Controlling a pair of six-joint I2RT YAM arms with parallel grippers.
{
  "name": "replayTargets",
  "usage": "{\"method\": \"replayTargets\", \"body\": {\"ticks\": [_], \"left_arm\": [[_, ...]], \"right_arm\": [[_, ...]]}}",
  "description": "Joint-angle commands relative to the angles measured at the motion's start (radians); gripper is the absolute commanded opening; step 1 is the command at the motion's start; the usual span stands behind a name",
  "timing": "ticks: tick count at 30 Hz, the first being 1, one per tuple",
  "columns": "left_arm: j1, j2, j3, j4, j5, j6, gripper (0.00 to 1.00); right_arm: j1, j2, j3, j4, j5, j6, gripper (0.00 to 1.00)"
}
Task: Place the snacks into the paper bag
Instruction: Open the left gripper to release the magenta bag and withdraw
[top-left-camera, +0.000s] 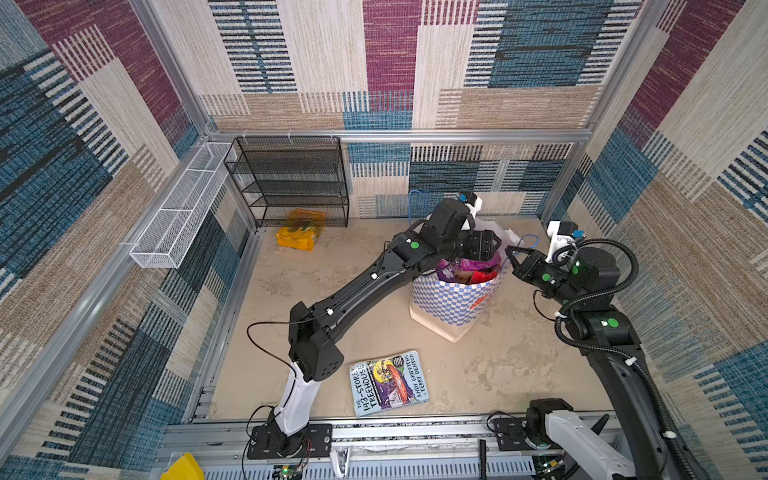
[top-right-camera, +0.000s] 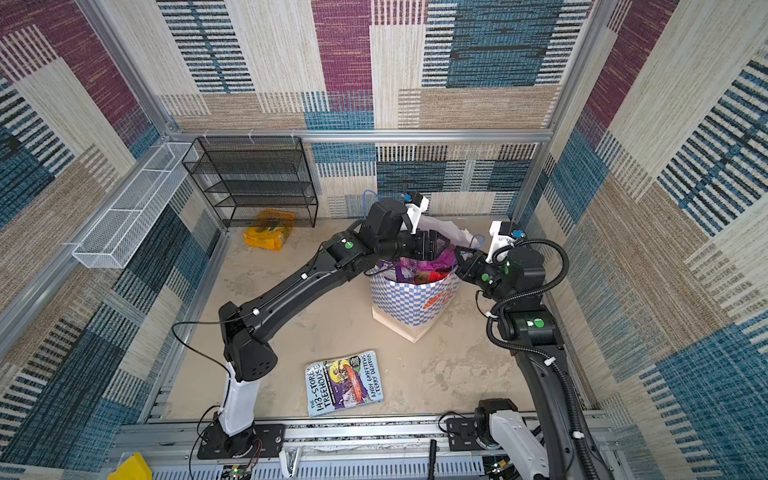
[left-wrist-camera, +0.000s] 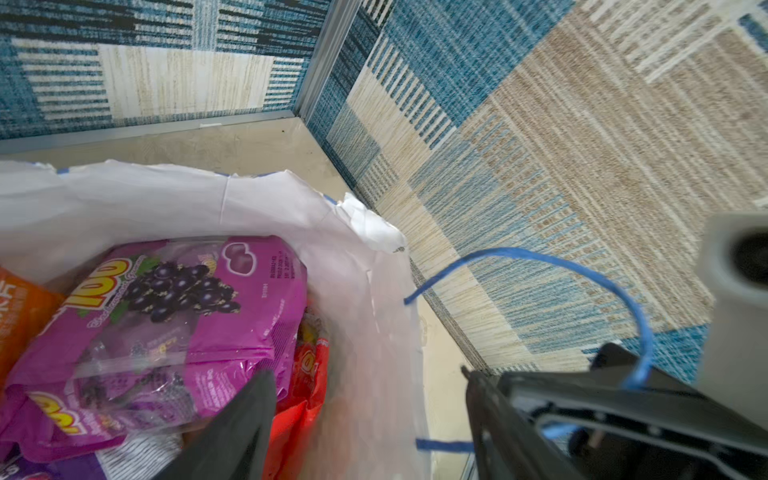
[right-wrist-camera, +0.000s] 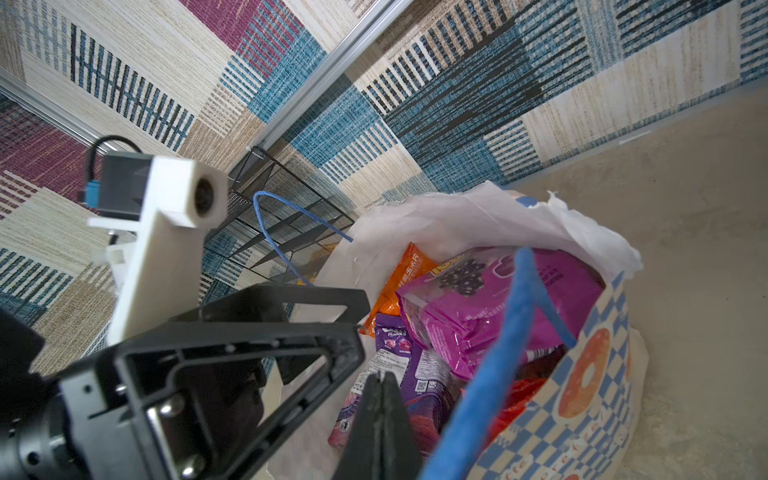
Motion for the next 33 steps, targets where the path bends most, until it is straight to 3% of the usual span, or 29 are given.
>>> {"method": "replayTargets", "body": {"ticks": [1, 9, 14, 17, 24, 30, 33], "left_arm": [[0.000, -0.046, 0.017, -0.028, 0.025, 0.068, 0.77], [0.006, -0.246, -0.095, -0.097, -0.080, 0.193, 0.85], [0.028, -0.438, -0.314, -0.048, -0.184, 0.239, 0.92], [0.061, -0.593, -0.520, 0.051, -0.252, 0.240, 1.00], [0.227, -0.888, -0.888, 0.192, -0.279, 0.147, 1.00], [0.378, -0.979, -1.080, 0.216, -0.265, 0.028, 1.00], [0.412, -0.997, -1.163, 0.237, -0.314, -0.004, 1.00]], "right_arm": [[0.002, -0.006, -0.005, 0.084, -0.001, 0.000, 0.01], [0.002, -0.001, -0.019, 0.100, 0.000, 0.004, 0.02], [0.002, 0.008, -0.025, 0.114, -0.006, 0.007, 0.02], [0.002, 0.006, -0.030, 0.115, -0.004, 0.004, 0.01], [0.002, 0.017, -0.046, 0.140, -0.007, 0.017, 0.01], [0.002, 0.017, -0.050, 0.153, -0.017, 0.025, 0.01], [0.002, 0.016, -0.046, 0.143, -0.020, 0.022, 0.01]]}}
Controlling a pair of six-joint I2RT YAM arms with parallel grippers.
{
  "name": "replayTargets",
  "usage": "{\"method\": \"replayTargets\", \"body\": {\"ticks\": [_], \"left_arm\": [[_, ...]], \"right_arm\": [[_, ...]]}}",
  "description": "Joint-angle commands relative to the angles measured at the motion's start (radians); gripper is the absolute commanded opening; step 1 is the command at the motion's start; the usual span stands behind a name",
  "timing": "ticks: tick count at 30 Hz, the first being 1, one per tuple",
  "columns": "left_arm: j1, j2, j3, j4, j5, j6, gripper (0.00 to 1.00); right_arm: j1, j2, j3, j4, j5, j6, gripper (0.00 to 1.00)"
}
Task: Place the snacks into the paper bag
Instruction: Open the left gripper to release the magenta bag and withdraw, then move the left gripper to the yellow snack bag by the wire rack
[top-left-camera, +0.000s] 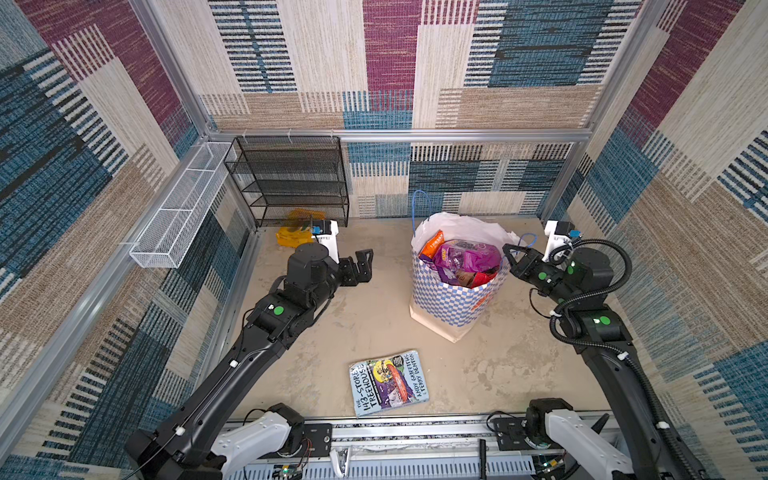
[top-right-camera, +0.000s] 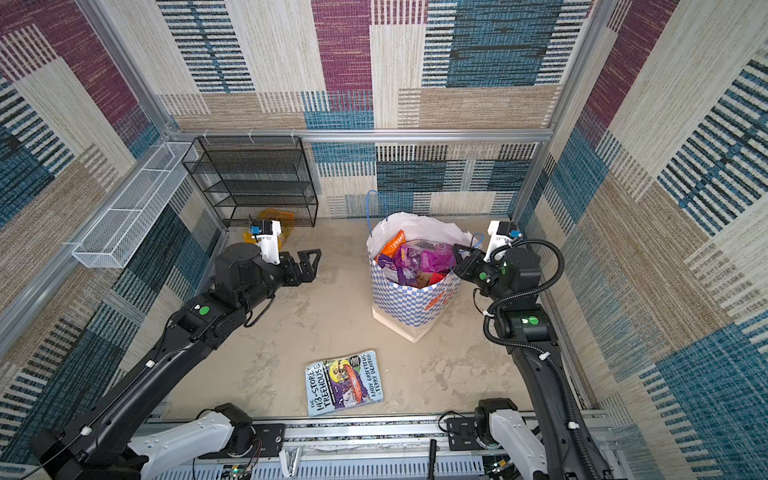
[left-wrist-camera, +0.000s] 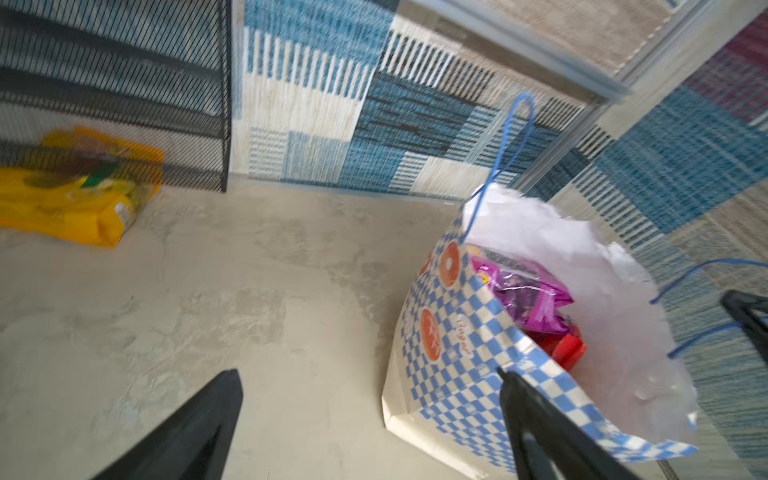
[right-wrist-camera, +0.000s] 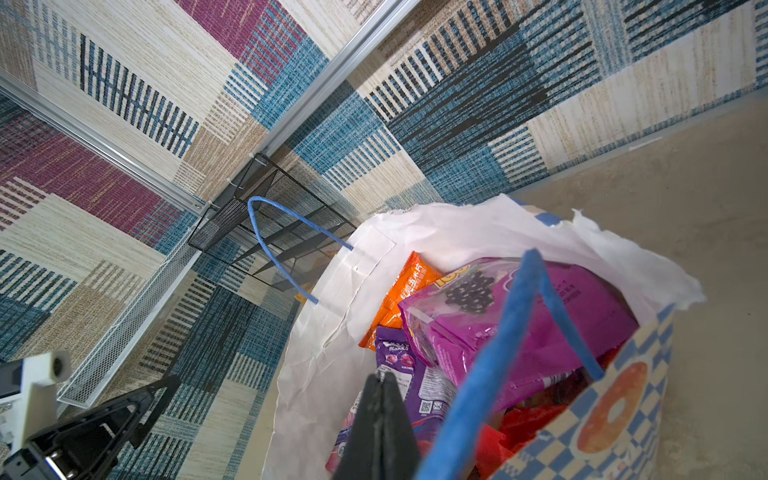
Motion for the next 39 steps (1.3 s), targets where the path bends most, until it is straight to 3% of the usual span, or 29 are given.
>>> {"method": "replayTargets", "body": {"ticks": [1, 8, 12, 15, 21, 25, 29, 36, 39], "left_arm": [[0.030, -0.018, -0.081, 0.087, -0.064, -0.080, 1.00], [0.139, 0.029, -0.347, 0.354, -0.153, -0.158, 1.00], [0.211, 0.173, -0.410, 0.478, -0.185, -0.216, 1.00], [0.239, 0.323, -0.395, 0.590, -0.225, -0.147, 1.00], [0.341, 0.625, -0.230, 0.700, -0.124, -0.124, 0.95], [0.403, 0.789, -0.050, 0.587, -0.076, -0.178, 0.91], [0.416, 0.922, 0.140, 0.473, -0.101, -0.082, 0.88], [0.451, 1.029, 0.348, 0.345, -0.017, -0.122, 0.83], [0.456, 1.037, 0.309, 0.463, 0.005, -0.131, 0.81]], "right_arm": [[0.002, -0.002, 0.006, 0.041, -0.013, 0.008, 0.01], [0.002, -0.010, -0.012, 0.051, -0.019, 0.014, 0.01], [0.002, 0.003, -0.015, 0.064, -0.034, 0.022, 0.01], [0.002, 0.003, -0.011, 0.061, -0.034, 0.022, 0.01], [0.002, -0.015, -0.003, 0.035, -0.015, 0.011, 0.02], [0.002, -0.025, -0.003, 0.023, -0.008, 0.007, 0.01], [0.001, -0.028, 0.003, 0.011, 0.003, -0.001, 0.01], [0.002, -0.041, 0.005, -0.018, 0.026, -0.017, 0.01], [0.002, -0.043, -0.002, -0.008, 0.024, -0.011, 0.02]]}}
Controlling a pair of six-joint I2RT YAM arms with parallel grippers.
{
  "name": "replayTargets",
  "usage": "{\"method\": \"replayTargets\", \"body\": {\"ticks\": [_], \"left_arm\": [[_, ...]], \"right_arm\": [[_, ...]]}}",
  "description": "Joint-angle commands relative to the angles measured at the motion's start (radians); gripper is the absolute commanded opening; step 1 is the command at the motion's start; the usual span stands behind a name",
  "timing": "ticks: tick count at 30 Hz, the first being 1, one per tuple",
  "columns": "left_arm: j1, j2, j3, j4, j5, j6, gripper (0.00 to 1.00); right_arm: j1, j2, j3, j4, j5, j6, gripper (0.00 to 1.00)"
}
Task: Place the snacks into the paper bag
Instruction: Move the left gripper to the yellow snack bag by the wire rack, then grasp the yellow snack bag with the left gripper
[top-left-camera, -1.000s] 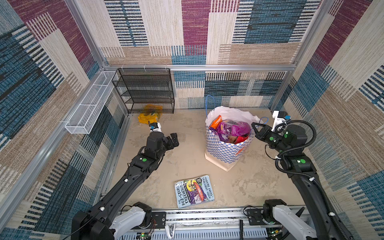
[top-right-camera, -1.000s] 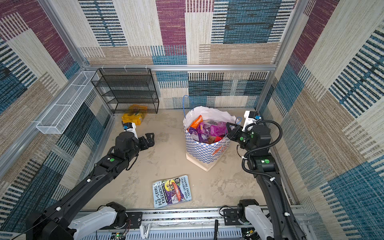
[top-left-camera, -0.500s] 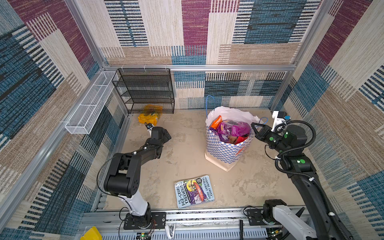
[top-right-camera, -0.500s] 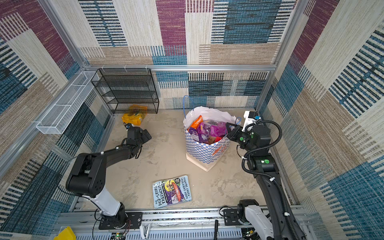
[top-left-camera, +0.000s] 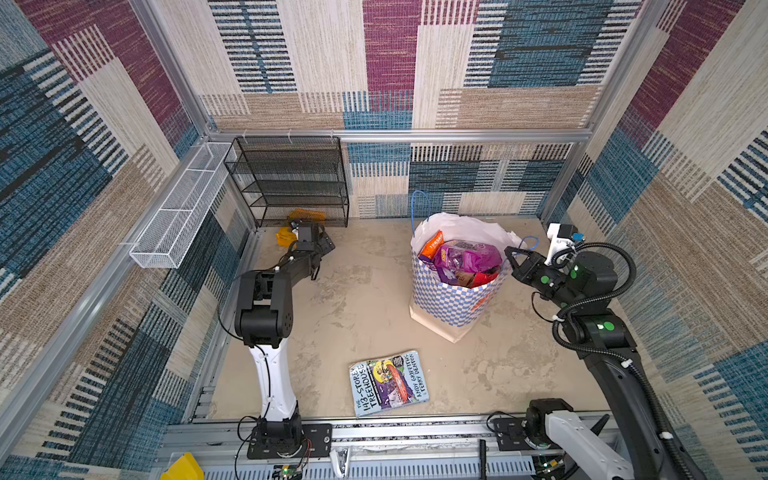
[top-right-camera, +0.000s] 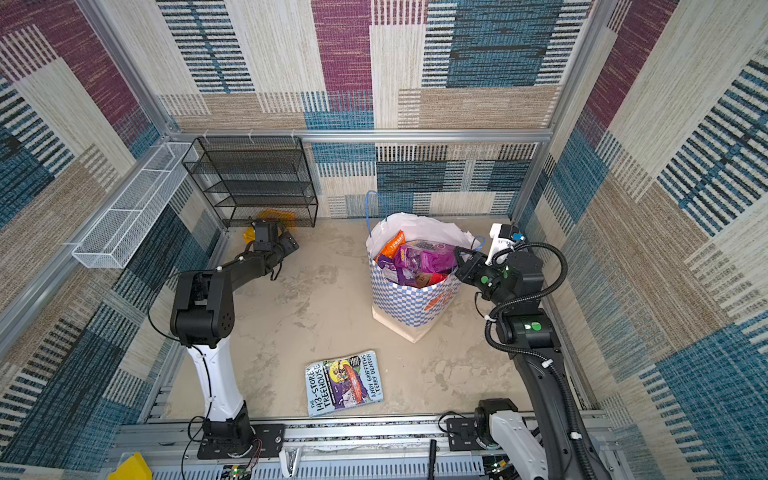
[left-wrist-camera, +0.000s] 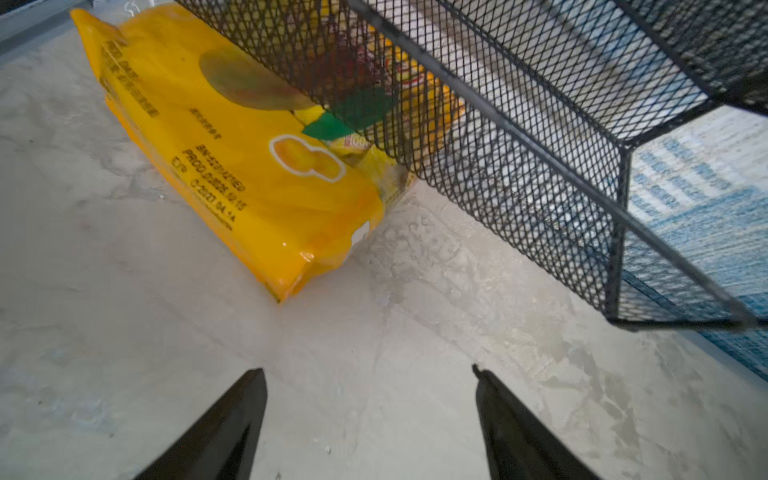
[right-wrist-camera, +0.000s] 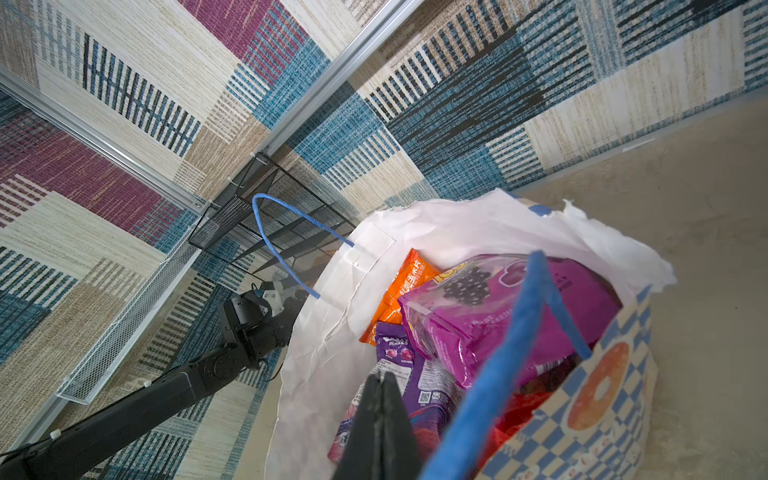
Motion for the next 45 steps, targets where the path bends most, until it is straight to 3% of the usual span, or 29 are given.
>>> {"method": "replayTargets", "body": {"ticks": [1, 9, 27, 36, 45], "left_arm": [[0.004, 0.008, -0.033, 0.084, 0.052, -0.011, 0.81], [0.049, 0.069, 0.012, 0.088, 0.018, -0.038, 0.76], [0.113, 0.186, 0.107, 0.103, 0.063, -0.096, 0.69], [0.132, 0.220, 0.169, 0.078, 0.088, -0.087, 0.54], [0.143, 0.227, 0.175, 0.084, 0.161, -0.070, 0.19]], "right_arm": [[0.002, -0.002, 0.006, 0.022, 0.011, -0.002, 0.02], [0.002, 0.010, 0.009, 0.017, 0.010, -0.006, 0.02], [0.002, 0.012, 0.013, 0.010, 0.017, 0.000, 0.02], [0.002, 0.007, 0.006, 0.006, 0.019, -0.001, 0.02], [0.002, 0.006, 0.008, 0.004, 0.017, 0.002, 0.02]]}}
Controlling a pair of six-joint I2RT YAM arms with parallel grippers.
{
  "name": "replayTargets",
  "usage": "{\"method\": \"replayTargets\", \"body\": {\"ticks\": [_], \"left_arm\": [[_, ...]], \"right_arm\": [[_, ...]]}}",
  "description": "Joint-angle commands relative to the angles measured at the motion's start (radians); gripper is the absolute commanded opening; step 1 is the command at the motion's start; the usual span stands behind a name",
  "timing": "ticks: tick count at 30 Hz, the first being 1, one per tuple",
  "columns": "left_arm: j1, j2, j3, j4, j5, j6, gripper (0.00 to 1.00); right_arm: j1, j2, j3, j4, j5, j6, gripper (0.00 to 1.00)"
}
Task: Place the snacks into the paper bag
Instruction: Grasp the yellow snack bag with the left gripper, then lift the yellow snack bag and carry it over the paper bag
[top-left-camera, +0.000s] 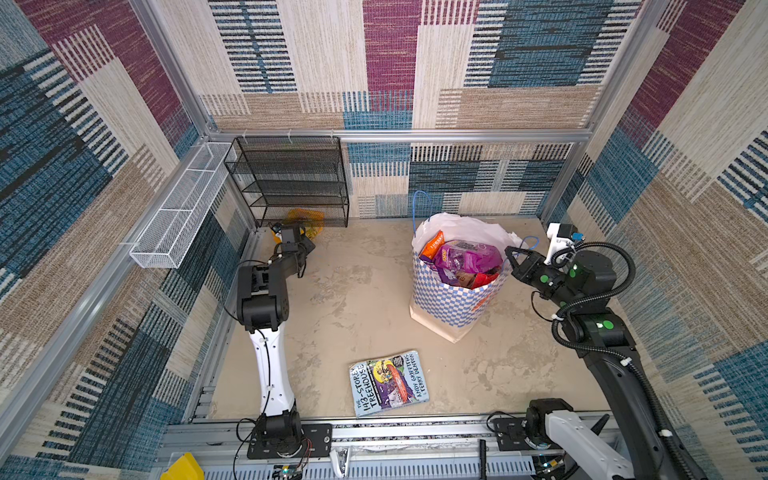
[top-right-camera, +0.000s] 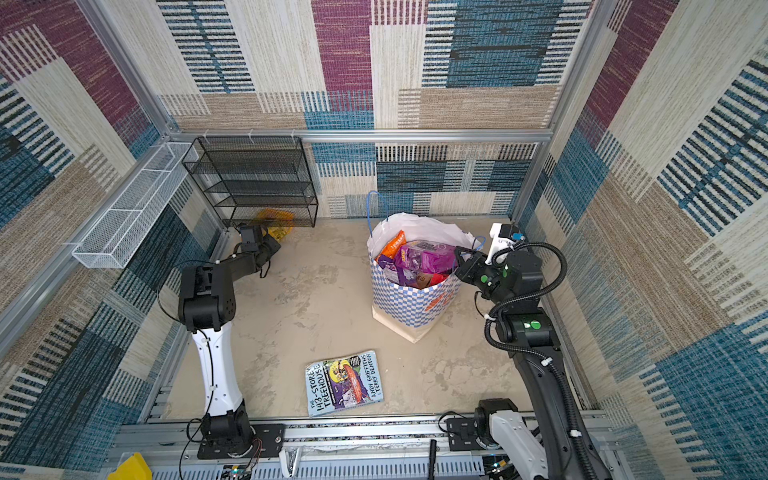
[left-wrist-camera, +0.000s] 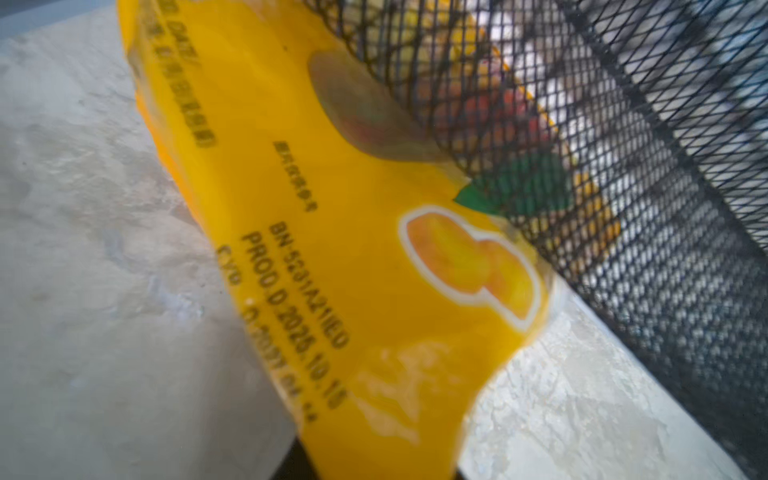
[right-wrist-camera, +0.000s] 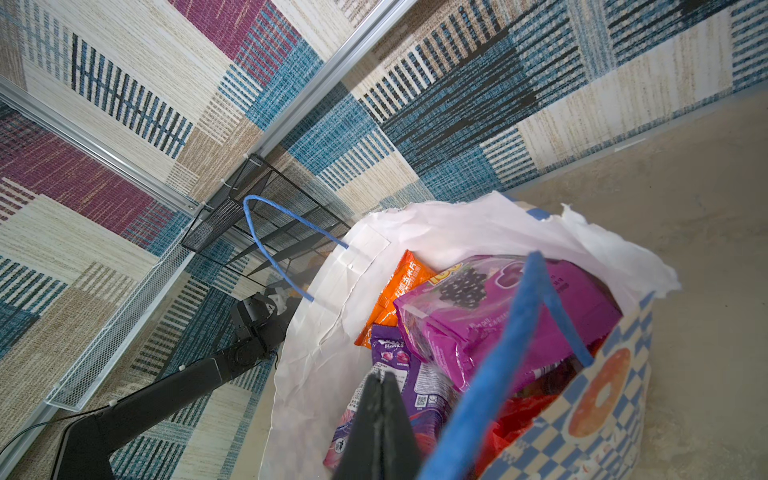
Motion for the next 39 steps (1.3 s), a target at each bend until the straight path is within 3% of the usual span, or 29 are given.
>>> {"method": "replayTargets", "body": {"ticks": [1, 8, 16, 20, 22, 27, 34, 39], "left_arm": [[0.001, -0.010, -0.016, 0.002, 0.062, 0.003, 0.17], [-0.006, -0.122, -0.161, 0.054, 0.134, -0.059, 0.00], [-0.038, -0.329, -0.433, 0.172, 0.176, -0.178, 0.00], [-0.045, -0.435, -0.601, 0.362, 0.243, -0.270, 0.00], [-0.046, -0.495, -0.650, 0.374, 0.268, -0.293, 0.00], [-0.057, -0.638, -0.704, 0.323, 0.387, -0.265, 0.00], [-0.088, -0.854, -0.750, 0.197, 0.448, -0.263, 0.00], [-0.114, -1.026, -0.713, -0.032, 0.451, -0.153, 0.00]], "right_arm": [[0.002, -0.004, 0.007, 0.008, 0.001, 0.003, 0.02], [0.002, 0.011, 0.013, 0.025, -0.010, 0.005, 0.02], [0.002, -0.003, 0.004, 0.059, -0.021, 0.030, 0.02], [0.002, 0.008, 0.007, 0.081, -0.022, 0.048, 0.02], [0.001, 0.017, 0.010, 0.094, -0.034, 0.057, 0.01], [0.002, 0.010, -0.014, 0.116, -0.043, 0.084, 0.01], [0.002, 0.022, -0.001, 0.113, -0.062, 0.102, 0.01], [0.002, 0.016, -0.009, 0.128, -0.074, 0.116, 0.01]]}}
